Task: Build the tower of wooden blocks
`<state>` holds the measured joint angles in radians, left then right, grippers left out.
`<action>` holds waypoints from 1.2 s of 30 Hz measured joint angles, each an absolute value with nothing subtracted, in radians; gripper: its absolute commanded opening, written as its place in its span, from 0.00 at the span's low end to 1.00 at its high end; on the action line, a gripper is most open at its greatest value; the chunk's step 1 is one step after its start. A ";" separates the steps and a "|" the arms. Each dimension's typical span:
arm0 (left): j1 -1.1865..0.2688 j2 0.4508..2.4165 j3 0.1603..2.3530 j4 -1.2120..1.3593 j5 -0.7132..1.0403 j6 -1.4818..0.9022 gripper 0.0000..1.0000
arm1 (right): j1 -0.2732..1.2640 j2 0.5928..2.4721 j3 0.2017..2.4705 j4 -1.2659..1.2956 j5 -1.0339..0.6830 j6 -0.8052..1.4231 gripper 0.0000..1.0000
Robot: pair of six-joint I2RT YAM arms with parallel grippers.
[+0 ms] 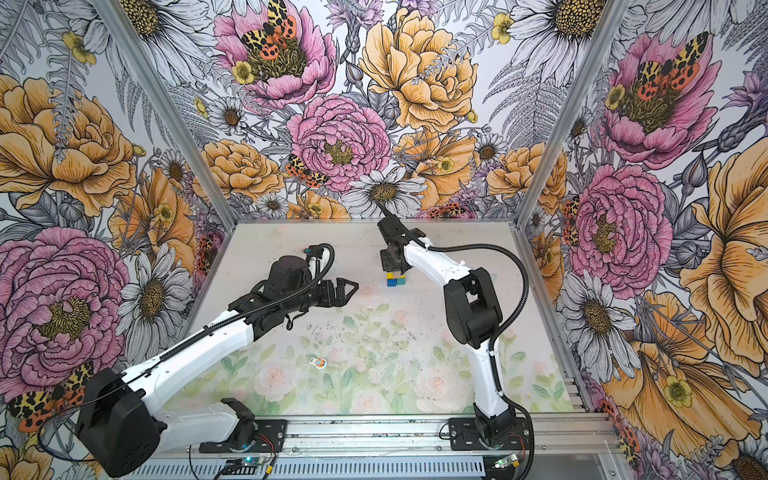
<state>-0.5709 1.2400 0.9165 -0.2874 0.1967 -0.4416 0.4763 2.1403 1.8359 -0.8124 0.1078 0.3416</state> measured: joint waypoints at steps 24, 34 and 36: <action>-0.571 1.240 0.918 -0.287 0.197 -0.442 0.99 | 0.476 2.140 1.843 -0.813 0.109 0.327 0.35; -0.571 1.240 0.918 -0.287 0.197 -0.445 0.99 | 0.476 2.140 1.843 -0.813 0.109 0.320 0.35; -0.571 1.240 0.918 -0.287 0.197 -0.445 0.99 | 0.476 2.140 1.843 -0.813 0.110 0.320 0.34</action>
